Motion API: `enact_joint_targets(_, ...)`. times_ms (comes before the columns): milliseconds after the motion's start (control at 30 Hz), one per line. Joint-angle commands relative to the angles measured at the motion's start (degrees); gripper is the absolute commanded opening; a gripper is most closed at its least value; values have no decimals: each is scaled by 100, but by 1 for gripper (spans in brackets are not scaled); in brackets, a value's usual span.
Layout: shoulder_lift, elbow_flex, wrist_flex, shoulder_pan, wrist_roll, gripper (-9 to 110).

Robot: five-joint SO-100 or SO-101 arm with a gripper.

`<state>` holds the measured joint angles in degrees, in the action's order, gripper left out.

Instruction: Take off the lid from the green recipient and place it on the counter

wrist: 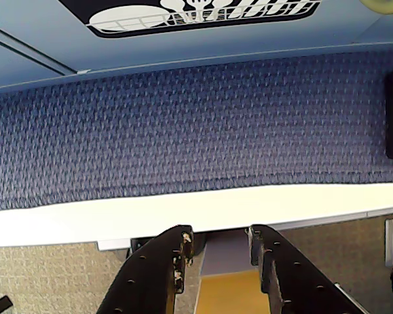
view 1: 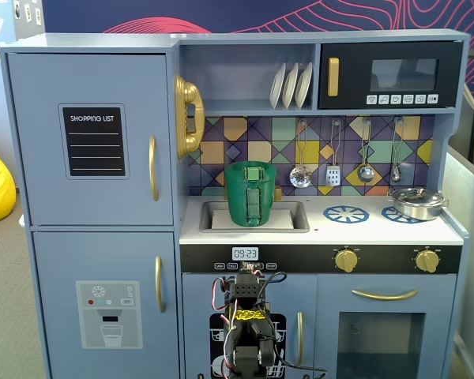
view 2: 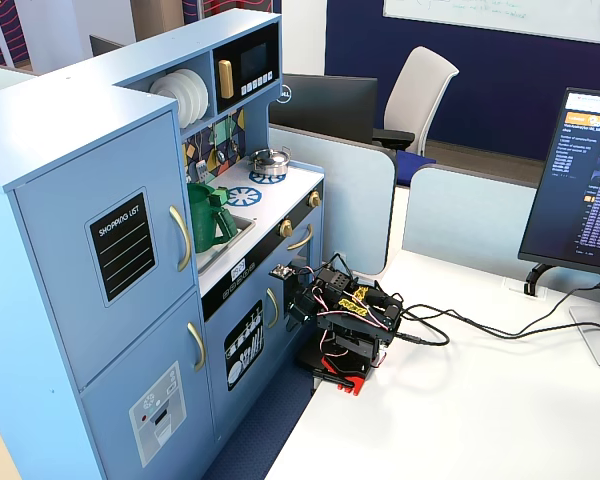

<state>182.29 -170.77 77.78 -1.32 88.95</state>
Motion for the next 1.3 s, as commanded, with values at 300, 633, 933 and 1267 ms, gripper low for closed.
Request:
enact_joint_targets(300, -9, -97, 993, 132, -255, 0)
enact_joint_targets(633, -26, 475, 167, 308, -316, 0)
enact_joint_targets(933, -1169, 3744, -2575, 545, 396, 0)
enact_joint_targets(1267, -2707, 5194, -6363, 624, -35, 49)
